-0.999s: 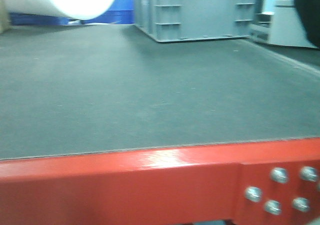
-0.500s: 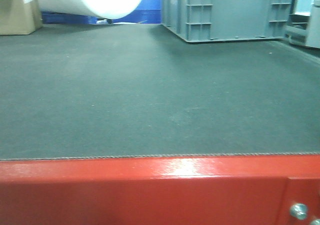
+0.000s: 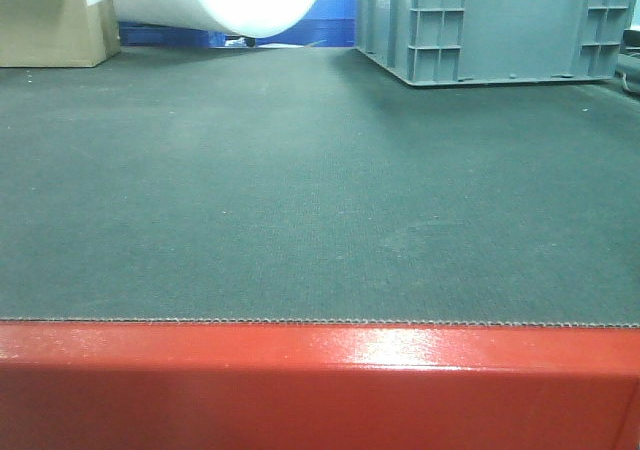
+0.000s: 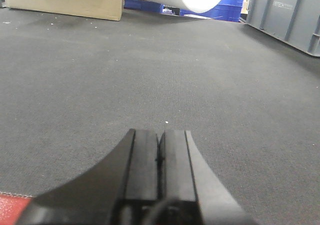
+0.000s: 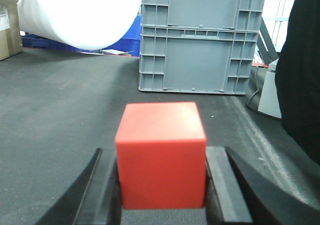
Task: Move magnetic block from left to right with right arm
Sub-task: 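Hold the red cube while the base settles at the second table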
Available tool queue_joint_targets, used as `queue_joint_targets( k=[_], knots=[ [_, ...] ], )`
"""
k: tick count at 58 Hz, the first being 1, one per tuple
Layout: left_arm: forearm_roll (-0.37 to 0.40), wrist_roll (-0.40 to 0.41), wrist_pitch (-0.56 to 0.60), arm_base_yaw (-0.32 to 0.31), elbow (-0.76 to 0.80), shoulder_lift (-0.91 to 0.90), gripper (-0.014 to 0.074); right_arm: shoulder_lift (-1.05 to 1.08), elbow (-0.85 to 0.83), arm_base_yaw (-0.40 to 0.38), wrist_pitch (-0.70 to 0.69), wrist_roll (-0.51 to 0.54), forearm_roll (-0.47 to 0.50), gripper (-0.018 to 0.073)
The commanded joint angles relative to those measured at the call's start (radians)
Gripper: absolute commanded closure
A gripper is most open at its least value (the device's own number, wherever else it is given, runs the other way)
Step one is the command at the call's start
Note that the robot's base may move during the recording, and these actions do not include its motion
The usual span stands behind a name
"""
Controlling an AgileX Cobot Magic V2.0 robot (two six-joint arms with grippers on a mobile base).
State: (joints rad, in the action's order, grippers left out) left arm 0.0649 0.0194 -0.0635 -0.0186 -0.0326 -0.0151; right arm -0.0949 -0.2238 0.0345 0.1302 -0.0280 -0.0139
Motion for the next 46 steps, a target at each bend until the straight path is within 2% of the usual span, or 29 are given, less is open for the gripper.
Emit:
queue_joint_targets(
  k=[1,46],
  knots=[
    [0.005,0.002,0.084,-0.004,-0.008,-0.011,0.0713,-0.011,-0.031,-0.005,-0.09,0.005,-0.01,0.0282],
    [0.005,0.002,0.084,-0.004,-0.008,-0.011,0.0713,-0.011,-0.032,-0.005,-0.099,0.005,-0.011,0.0282]
  ],
)
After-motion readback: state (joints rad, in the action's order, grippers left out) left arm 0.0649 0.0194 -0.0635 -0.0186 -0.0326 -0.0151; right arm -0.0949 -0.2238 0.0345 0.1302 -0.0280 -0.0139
